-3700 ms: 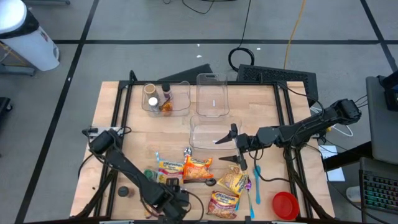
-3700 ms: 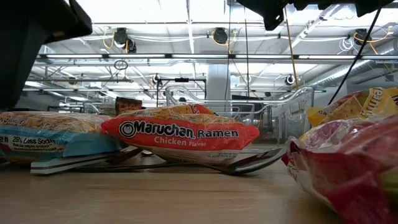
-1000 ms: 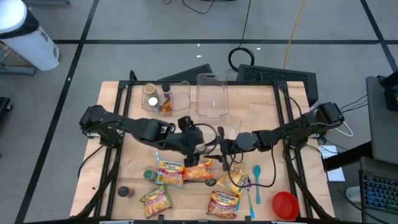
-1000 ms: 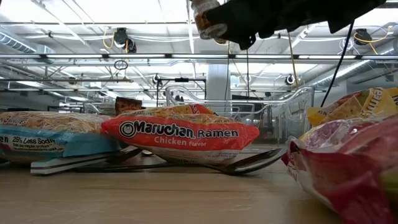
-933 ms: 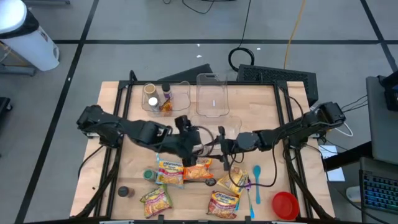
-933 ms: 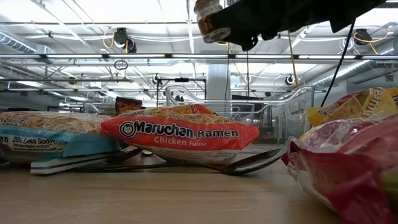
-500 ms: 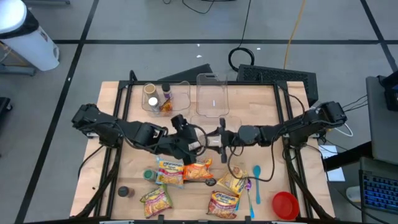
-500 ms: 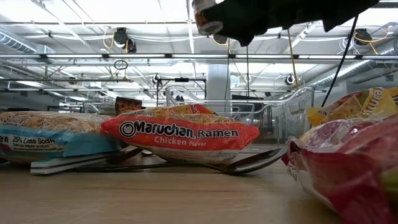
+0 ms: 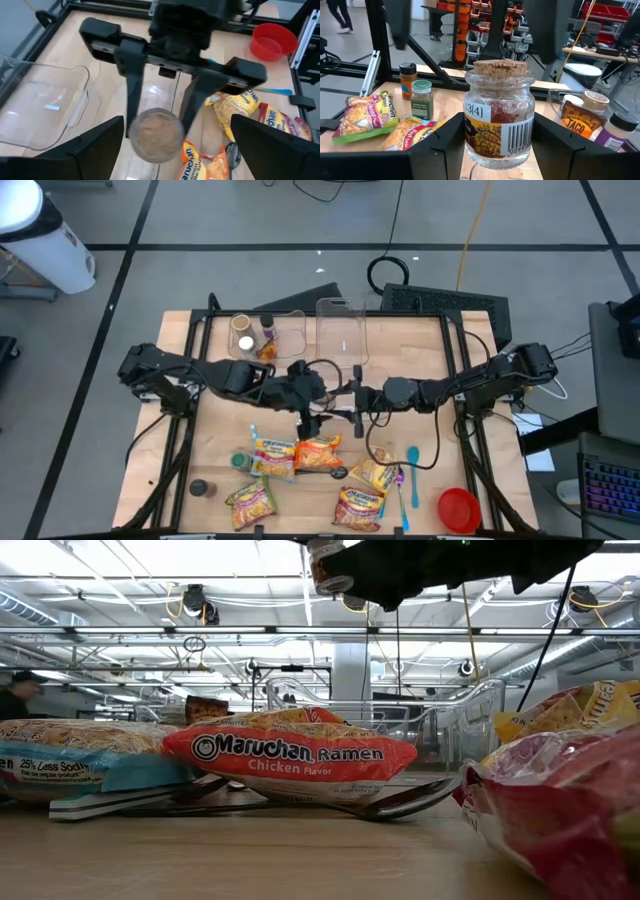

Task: Pick & Place Food Item
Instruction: Put the brown seasoning bottle into the top left transparent container, then put the green seasoning bottle into the top left transparent container

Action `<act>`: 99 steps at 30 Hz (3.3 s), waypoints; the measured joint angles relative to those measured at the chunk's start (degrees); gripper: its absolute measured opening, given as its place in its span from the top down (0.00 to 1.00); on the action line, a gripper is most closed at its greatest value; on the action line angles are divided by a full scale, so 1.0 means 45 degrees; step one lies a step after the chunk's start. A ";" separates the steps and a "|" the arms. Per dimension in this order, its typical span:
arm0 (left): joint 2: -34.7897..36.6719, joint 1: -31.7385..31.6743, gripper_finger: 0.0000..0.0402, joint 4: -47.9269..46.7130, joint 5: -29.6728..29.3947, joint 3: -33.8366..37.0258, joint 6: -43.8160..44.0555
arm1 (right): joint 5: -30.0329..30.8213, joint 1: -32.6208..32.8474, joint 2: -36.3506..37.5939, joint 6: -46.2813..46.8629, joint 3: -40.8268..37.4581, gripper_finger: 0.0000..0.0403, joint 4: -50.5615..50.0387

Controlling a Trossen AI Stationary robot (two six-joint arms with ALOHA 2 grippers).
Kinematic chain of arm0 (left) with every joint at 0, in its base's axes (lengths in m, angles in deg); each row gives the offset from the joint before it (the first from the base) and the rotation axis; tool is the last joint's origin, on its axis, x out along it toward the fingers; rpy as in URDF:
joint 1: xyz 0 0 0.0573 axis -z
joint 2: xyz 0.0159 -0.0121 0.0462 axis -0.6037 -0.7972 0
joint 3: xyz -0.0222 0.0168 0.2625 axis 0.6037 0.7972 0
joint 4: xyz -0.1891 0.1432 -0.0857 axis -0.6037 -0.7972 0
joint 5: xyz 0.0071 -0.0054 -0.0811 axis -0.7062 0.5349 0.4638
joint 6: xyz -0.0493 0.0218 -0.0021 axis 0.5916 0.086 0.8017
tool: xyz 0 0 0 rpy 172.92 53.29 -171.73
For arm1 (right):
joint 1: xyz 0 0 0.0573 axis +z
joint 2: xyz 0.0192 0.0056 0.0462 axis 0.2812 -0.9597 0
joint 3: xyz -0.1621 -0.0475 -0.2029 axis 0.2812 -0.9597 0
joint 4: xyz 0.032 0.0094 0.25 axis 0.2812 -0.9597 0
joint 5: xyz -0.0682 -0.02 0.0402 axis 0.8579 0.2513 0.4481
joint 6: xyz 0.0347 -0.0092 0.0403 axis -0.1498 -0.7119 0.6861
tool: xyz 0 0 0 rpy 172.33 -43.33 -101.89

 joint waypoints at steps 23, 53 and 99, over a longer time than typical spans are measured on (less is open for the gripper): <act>-0.0268 -0.1011 0.47 -0.0470 0.1529 0.0015 -0.0744 | 0.0008 0.0051 -0.0005 -0.0050 0.0000 0.57 -0.0009; 0.2319 -0.5450 0.68 -0.2555 0.0293 0.0669 -0.1300 | 0.0455 0.0228 0.2819 0.0848 0.0007 0.13 -0.4298; 0.3675 -1.1230 0.97 0.9165 0.6221 0.9083 -0.0088 | -0.0631 0.0260 0.4308 0.0761 0.0000 0.12 -0.5865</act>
